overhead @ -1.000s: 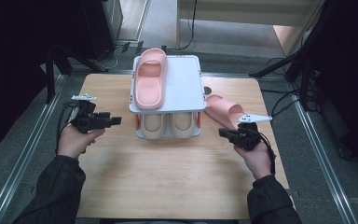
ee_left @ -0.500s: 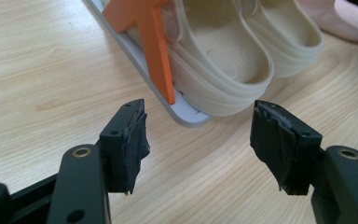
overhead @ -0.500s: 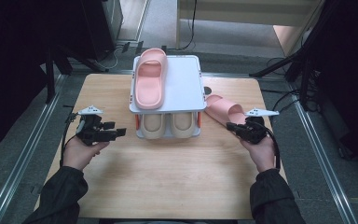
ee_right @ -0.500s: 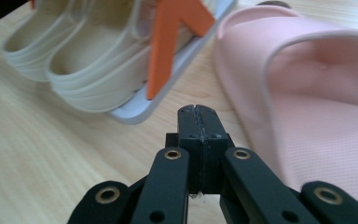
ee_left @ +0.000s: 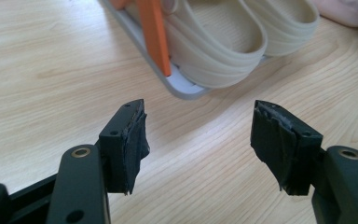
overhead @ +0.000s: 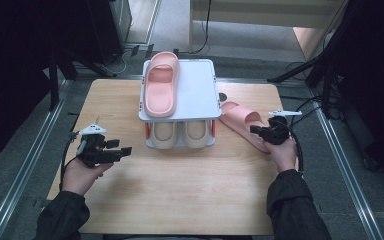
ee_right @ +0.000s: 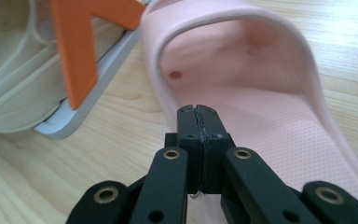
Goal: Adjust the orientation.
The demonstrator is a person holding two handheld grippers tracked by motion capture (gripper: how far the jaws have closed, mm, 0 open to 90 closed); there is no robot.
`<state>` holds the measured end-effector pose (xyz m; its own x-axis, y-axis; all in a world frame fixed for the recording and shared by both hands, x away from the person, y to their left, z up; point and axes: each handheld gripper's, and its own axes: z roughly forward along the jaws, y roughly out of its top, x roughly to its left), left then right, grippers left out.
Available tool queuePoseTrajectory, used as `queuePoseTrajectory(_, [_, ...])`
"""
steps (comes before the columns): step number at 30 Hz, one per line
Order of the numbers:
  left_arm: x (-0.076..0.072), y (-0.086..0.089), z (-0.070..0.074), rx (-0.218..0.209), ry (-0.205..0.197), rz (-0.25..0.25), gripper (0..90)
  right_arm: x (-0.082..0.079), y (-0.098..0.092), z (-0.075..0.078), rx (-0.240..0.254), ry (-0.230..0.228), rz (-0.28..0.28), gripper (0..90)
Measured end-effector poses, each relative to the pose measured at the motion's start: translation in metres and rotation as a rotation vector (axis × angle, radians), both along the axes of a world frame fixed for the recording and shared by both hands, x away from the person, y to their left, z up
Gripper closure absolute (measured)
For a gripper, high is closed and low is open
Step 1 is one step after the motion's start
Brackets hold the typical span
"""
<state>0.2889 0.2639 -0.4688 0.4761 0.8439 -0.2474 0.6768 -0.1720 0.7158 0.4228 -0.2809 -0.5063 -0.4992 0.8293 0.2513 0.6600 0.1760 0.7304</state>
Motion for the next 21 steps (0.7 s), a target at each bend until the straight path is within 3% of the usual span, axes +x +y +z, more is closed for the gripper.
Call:
queuePoseTrajectory(7, [-0.009,0.008,-0.001,-0.003,-0.024,0.031,35.9,0.007,0.008,-0.002,-0.011,0.015,0.003,90.0])
queuePoseTrajectory(16, [-0.008,0.014,-0.005,-0.007,0.000,0.043,36.0,0.009,0.016,-0.002,-0.010,0.034,0.014,89.9])
queuePoseTrajectory(19, [-0.007,0.016,-0.008,-0.042,0.025,0.032,35.5,0.008,0.021,-0.003,-0.002,0.042,0.015,88.6])
queuePoseTrajectory(21, [-0.007,0.017,-0.008,-0.039,0.028,0.035,35.5,0.008,0.022,-0.003,-0.002,0.041,0.017,88.6])
